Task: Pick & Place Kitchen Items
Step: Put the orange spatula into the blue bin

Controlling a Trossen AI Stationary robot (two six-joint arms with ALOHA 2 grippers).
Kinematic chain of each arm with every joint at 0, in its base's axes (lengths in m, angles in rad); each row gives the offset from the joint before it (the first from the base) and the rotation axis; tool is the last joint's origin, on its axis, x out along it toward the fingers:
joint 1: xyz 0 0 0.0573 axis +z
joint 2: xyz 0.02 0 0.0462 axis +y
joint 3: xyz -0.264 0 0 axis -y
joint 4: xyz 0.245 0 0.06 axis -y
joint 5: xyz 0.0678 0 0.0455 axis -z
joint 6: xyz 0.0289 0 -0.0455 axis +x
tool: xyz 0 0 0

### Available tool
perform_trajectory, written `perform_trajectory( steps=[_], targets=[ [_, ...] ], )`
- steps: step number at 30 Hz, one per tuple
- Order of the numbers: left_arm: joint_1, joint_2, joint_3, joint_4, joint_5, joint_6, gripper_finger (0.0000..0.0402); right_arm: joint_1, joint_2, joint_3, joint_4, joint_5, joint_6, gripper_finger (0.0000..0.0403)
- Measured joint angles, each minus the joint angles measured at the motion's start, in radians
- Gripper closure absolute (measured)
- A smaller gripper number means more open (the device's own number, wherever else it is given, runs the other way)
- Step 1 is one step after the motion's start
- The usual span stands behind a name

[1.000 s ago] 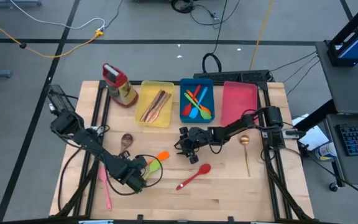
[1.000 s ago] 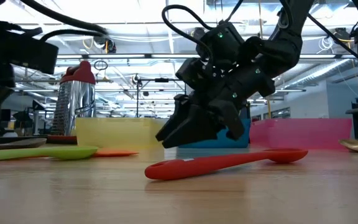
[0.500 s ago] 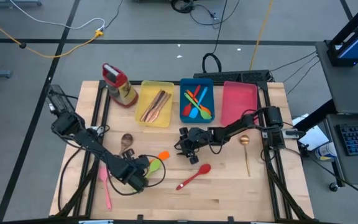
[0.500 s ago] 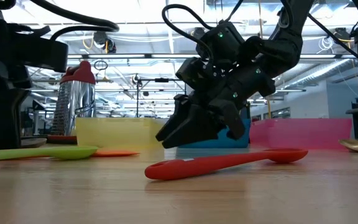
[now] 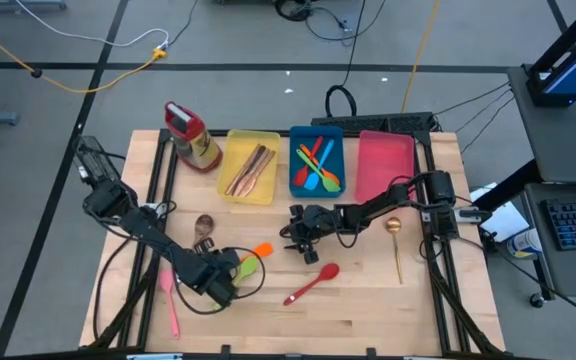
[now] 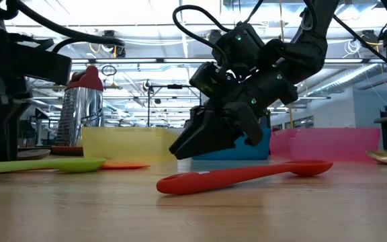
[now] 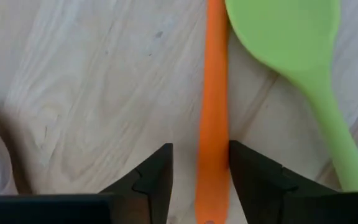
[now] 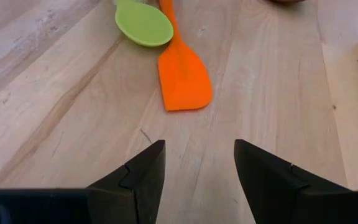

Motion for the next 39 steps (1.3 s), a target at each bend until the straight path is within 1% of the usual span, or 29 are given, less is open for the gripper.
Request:
perform_trajectory(
  steps=[2, 4, 8, 11, 13, 16, 19, 23, 27, 29, 34, 36, 39],
  targets=[
    [-0.001, -0.003, -0.017, 0.023, 0.012, -0.012, 0.024, 0.0, 0.0, 0.0, -0.006, 0.0, 0.002, 0.0216],
    [-0.007, -0.006, -0.053, 0.086, 0.022, -0.014, 0.0251, 0.0, 0.0, 0.0, -0.008, 0.0, 0.002, 0.0216],
    [-0.014, -0.019, -0.139, 0.246, 0.019, 0.003, 0.03, 0.0, 0.0, 0.0, -0.007, 0.0, 0.002, 0.0216],
    [-0.014, -0.022, -0.155, 0.271, 0.006, 0.009, 0.0341, 0.0, 0.0, -0.001, -0.003, 0.0, 0.002, 0.0216],
    [-0.013, -0.034, -0.157, 0.28, -0.004, 0.018, 0.0355, 0.0, 0.0, -0.001, 0.005, 0.0, -0.002, 0.0216],
    [-0.011, -0.061, -0.169, 0.307, -0.031, 0.029, 0.0355, 0.0, 0.0, -0.001, 0.026, 0.001, -0.023, 0.0216],
    [-0.002, -0.083, -0.175, 0.338, -0.046, 0.067, 0.0355, 0.001, 0.0, -0.001, 0.055, 0.0, -0.085, 0.0216],
    [0.026, -0.086, -0.175, 0.36, -0.045, 0.112, 0.0351, 0.003, 0.0, -0.001, 0.068, 0.0, -0.176, 0.0216],
    [0.053, -0.086, -0.174, 0.383, -0.044, 0.147, 0.0341, 0.007, 0.0, -0.001, 0.065, -0.002, -0.213, 0.0216],
    [0.062, -0.084, -0.174, 0.402, -0.056, 0.157, 0.034, 0.007, 0.0, -0.001, 0.059, -0.032, -0.213, 0.0216],
    [0.077, -0.082, -0.174, 0.469, -0.1, 0.204, 0.0337, 0.008, 0.0, -0.001, 0.06, -0.161, -0.213, 0.0216],
    [0.081, -0.08, -0.174, 0.502, -0.13, 0.223, 0.0337, 0.01, 0.0, -0.001, 0.055, -0.183, -0.213, 0.0216],
    [0.094, -0.078, -0.174, 0.533, -0.17, 0.248, 0.0336, 0.013, 0.0, -0.001, 0.04, -0.181, -0.231, 0.0216]
  ],
)
